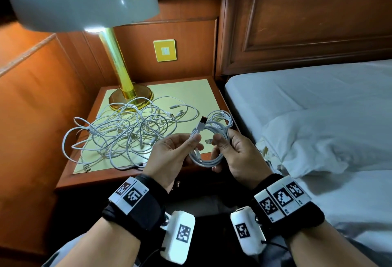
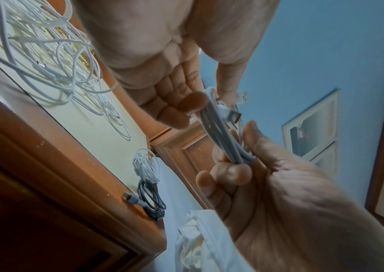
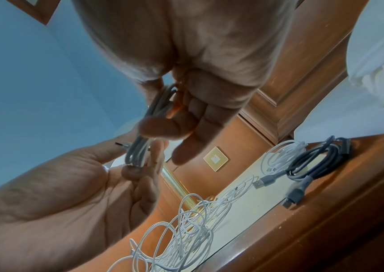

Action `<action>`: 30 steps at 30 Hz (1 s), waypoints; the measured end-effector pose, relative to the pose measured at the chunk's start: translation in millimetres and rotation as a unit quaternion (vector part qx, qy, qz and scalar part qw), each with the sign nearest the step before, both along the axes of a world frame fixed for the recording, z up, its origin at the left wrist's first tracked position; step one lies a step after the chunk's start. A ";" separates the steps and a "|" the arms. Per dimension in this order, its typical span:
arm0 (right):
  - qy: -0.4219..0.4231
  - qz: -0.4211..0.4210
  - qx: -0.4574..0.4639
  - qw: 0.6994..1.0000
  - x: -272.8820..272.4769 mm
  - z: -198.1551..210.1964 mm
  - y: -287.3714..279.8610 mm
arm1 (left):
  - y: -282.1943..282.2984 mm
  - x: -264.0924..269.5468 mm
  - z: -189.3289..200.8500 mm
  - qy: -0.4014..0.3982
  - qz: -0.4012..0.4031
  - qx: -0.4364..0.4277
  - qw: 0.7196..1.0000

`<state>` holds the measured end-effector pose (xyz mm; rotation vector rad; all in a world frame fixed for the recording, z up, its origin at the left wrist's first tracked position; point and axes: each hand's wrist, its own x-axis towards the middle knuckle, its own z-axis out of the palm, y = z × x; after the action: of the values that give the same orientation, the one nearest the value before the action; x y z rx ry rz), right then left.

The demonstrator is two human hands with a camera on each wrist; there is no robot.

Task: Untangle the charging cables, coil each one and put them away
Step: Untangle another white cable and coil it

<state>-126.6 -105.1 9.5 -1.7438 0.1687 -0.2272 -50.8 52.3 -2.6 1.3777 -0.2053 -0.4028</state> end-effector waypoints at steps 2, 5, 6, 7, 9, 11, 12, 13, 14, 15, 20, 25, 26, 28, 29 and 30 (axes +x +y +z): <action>0.010 -0.008 0.002 1.000 0.6 0.2 -0.7 | 0.2 -0.5 -0.3 -0.006 0.002 0.008 1.000; 0.022 -0.014 0.022 0.999 2.1 0.5 -0.2 | -0.4 -1.3 -1.2 -0.027 0.014 0.019 0.999; 0.025 -0.013 0.029 0.999 2.6 0.5 0.0 | -0.7 -1.2 -1.0 -0.034 0.018 0.023 0.999; 0.028 -0.012 0.033 0.999 3.3 -0.2 0.0 | -0.5 -1.1 -0.8 -0.041 0.022 0.026 0.999; 0.034 -0.016 0.047 0.998 4.0 -1.4 0.2 | 0.4 -1.0 -0.6 -0.051 0.027 0.027 0.998; 0.043 -0.028 0.078 0.996 5.6 -3.7 -0.1 | 1.8 0.9 -0.6 -0.046 0.040 0.026 0.998; 0.048 -0.035 0.098 0.993 6.6 -4.5 -0.3 | 2.5 2.0 -0.8 -0.040 0.049 0.023 0.998; 0.052 -0.039 0.118 0.991 7.2 -4.8 -0.6 | 2.9 2.5 -0.4 -0.031 0.057 0.019 0.998; 0.054 -0.041 0.134 0.989 7.7 -5.3 -1.1 | 2.9 2.9 0.0 -0.026 0.063 0.016 0.998; 0.056 -0.041 0.143 0.987 8.0 -5.5 -1.6 | 2.7 3.1 0.6 -0.021 0.067 0.011 0.997; 0.038 -0.054 0.125 0.990 8.4 -5.2 -2.3 | 2.8 3.0 4.7 0.012 0.044 -0.030 0.999; 0.026 -0.070 0.107 0.991 9.9 -6.1 -2.4 | 5.8 6.7 9.3 0.031 -0.011 -0.023 0.999; 0.026 -0.071 0.105 0.992 10.3 -6.8 -2.3 | 6.0 7.6 8.1 0.019 -0.004 -0.008 1.000; 0.024 -0.073 0.096 0.992 10.6 -7.8 -2.1 | 5.3 7.5 4.1 -0.013 0.015 0.027 0.999; 0.024 -0.077 0.088 0.993 10.9 -8.6 -2.4 | 4.5 6.9 2.7 -0.021 0.025 0.040 0.999; 0.026 -0.082 0.080 0.993 11.9 -9.8 -3.0 | 3.9 6.5 1.8 -0.021 0.032 0.047 0.998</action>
<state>-114.7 -108.1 -0.3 -1.5785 0.3590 -0.2803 -44.4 56.1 -0.8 1.4816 -0.1774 -0.3331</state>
